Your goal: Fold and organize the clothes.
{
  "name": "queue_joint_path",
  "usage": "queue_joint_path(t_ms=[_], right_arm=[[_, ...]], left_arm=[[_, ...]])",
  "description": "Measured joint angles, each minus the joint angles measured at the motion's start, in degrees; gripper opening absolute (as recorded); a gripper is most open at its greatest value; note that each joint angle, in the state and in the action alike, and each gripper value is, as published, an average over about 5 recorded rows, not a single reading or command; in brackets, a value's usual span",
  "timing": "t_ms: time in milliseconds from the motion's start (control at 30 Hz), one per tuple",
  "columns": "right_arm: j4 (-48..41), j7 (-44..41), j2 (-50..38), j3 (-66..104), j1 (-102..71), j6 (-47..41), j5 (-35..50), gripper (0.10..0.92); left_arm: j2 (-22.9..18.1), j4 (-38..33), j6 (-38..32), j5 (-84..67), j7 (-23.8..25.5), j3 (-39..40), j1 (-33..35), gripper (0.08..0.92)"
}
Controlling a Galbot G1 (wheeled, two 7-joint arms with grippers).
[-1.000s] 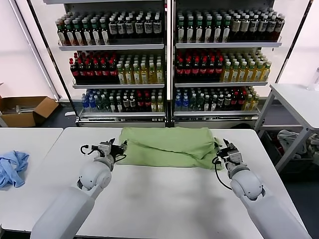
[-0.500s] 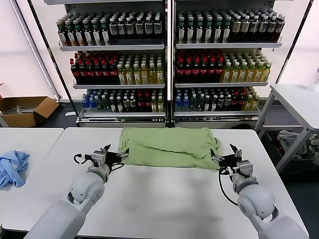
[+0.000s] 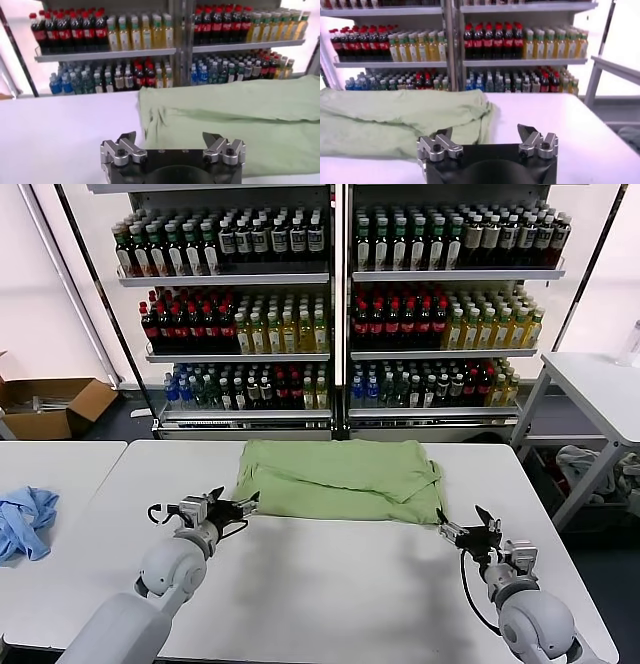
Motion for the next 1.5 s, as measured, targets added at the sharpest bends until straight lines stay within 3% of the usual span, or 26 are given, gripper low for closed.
queue_joint_path(t_ms=[200,467,900,1233,1367,1500], right_arm=[[-1.31,-0.34,0.94,-0.98,1.02,0.49,0.07,0.738],[-2.19,-1.00,2.01,-2.75,2.64,0.68,-0.69,0.693],[-6.29,-1.22,3.56,-6.57,5.84,0.07,-3.99,0.424],[-7.30,-1.07,3.52,-7.55,6.80,-0.02,-5.55,0.145],[-7.19,-0.92,3.69,-7.81,6.87,-0.02,-6.18,0.111],[-6.88,-0.91,3.53,-7.84,6.78,-0.04,-6.52,0.111]], left_arm=[[-0.89,2.80,-0.39,-0.25,0.26,-0.09,-0.30,0.822],[-1.35,4.92,-0.83,-0.41,0.31,-0.36,-0.05,0.698],[-1.93,6.71,-1.35,-0.11,0.56,-0.22,-0.23,0.506],[-1.42,6.39,-1.38,-0.06,1.23,0.39,0.29,0.227],[-1.17,5.83,-1.35,0.11,1.44,0.67,0.50,0.125],[-0.94,5.06,-1.16,0.28,1.40,0.92,0.67,0.098]])
